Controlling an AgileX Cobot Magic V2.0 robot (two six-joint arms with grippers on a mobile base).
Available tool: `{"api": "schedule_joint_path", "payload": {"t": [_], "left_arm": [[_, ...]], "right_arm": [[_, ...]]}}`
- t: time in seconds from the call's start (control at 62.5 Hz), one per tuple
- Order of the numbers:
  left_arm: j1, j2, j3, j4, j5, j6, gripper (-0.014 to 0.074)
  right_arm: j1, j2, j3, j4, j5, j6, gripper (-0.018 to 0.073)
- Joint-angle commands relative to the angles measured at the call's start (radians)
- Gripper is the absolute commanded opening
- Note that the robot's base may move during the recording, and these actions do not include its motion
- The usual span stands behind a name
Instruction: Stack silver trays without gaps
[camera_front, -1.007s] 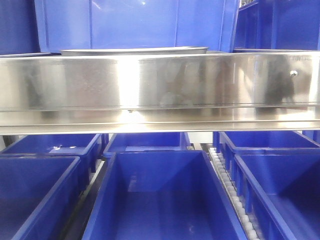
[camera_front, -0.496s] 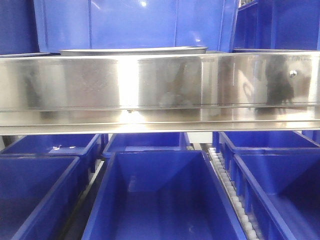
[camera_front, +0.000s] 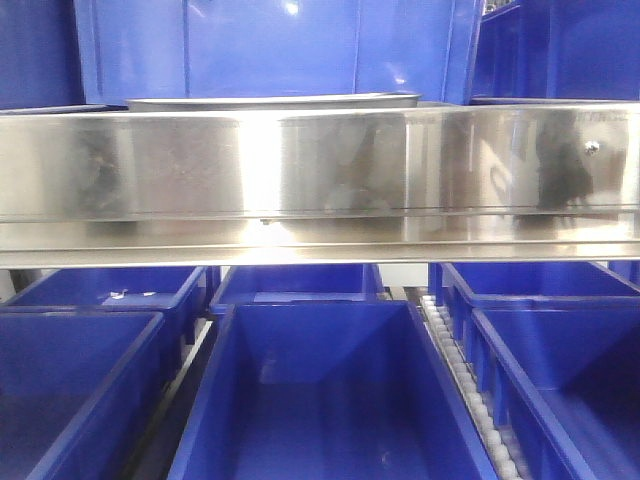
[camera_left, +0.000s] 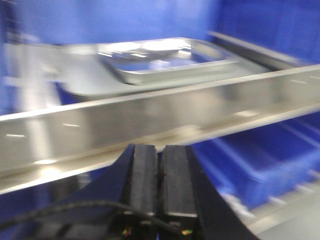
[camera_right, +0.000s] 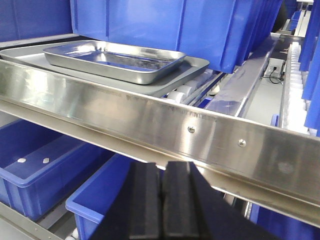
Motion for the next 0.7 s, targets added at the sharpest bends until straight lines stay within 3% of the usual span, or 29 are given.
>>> {"api": "schedule_joint_path", "payload": {"t": [0.0, 0.112, 0.32, 0.416, 0.544, 0.688], "left_arm": [[0.093, 0.010, -0.014, -0.058, -0.103, 0.057, -0.0048], [0.197, -0.018, 0.061, -0.060, -0.187, 0.057, -0.0048], [0.282, -0.122, 0.270, -0.060, -0.386, 0.057, -0.0048], [0.301, -0.164, 0.379, -0.060, -0.512, 0.057, -0.0048], [0.298, -0.164, 0.520, -0.047, -0.772, 0.057, -0.0048], [0.297, -0.164, 0.513, -0.006, -0.762, 0.049, -0.0048]], "right_arm": [[-0.003, 0.010, -0.028, -0.012, -0.096, -0.010, 0.0052], [-0.003, 0.010, -0.028, -0.012, -0.096, -0.010, 0.0052], [-0.003, 0.010, -0.028, -0.012, -0.096, -0.010, 0.0052], [-0.003, 0.010, -0.028, -0.012, -0.096, -0.010, 0.0052], [-0.003, 0.010, -0.028, -0.012, -0.096, -0.010, 0.0052], [-0.003, 0.010, -0.028, -0.012, -0.096, -0.010, 0.0052]]}}
